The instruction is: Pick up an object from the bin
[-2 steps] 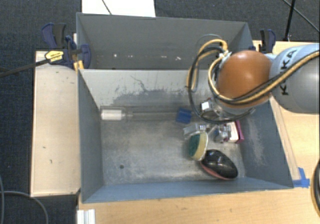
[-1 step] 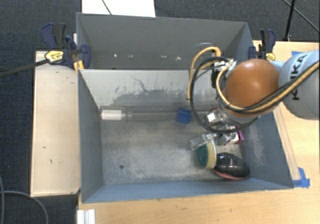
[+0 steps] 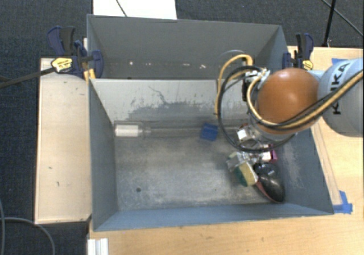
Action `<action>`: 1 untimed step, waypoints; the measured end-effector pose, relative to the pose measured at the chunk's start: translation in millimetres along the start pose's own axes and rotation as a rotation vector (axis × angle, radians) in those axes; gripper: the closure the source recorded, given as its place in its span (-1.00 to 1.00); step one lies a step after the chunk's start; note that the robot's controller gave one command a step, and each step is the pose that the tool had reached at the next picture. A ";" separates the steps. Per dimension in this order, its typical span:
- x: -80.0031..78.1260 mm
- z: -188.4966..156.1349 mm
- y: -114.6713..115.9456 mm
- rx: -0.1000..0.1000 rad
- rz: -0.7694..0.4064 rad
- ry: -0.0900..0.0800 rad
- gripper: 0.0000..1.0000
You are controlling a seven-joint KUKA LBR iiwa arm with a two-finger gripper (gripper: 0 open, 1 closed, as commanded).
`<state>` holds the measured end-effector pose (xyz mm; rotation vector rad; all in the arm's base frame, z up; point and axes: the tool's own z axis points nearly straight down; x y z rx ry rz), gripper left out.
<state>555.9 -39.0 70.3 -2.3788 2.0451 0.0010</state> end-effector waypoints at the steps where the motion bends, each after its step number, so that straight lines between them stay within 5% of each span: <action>1: -0.2 -61.0 -1.7 0.003 0.006 0.003 1.00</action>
Offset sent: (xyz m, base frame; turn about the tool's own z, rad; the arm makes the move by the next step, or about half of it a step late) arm -0.0001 -0.0003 0.0573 0.0000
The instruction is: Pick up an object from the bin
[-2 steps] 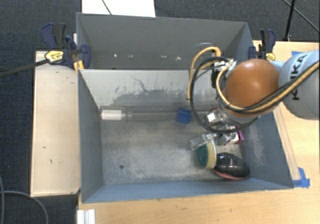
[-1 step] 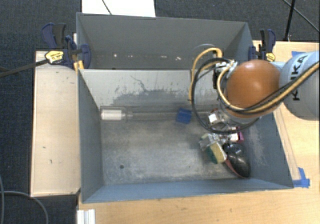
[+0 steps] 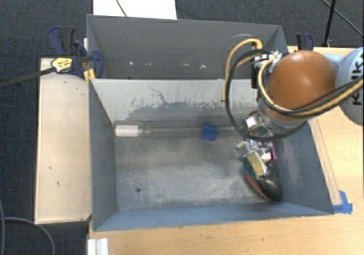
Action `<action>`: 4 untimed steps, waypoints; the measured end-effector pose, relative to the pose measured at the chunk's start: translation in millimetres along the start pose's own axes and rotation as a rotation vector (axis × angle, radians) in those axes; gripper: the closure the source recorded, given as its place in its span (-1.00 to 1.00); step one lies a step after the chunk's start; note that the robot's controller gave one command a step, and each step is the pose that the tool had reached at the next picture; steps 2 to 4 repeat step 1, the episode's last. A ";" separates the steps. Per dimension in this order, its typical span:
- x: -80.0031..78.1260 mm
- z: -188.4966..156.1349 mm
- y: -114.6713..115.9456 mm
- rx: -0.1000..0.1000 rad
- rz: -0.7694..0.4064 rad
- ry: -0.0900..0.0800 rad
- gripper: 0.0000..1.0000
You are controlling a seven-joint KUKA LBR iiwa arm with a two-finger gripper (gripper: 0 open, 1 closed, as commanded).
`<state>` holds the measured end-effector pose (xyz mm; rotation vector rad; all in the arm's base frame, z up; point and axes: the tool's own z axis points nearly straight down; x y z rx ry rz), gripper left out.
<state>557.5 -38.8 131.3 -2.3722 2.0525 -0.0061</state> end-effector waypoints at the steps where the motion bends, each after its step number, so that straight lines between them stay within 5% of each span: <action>1: -0.3 -65.3 -1.9 0.001 0.006 0.000 1.00; 4: -0.3 -65.3 -1.9 0.001 0.006 0.000 1.00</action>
Offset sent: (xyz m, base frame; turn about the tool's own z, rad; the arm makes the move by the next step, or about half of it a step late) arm -0.0001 0.0001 0.0611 0.0000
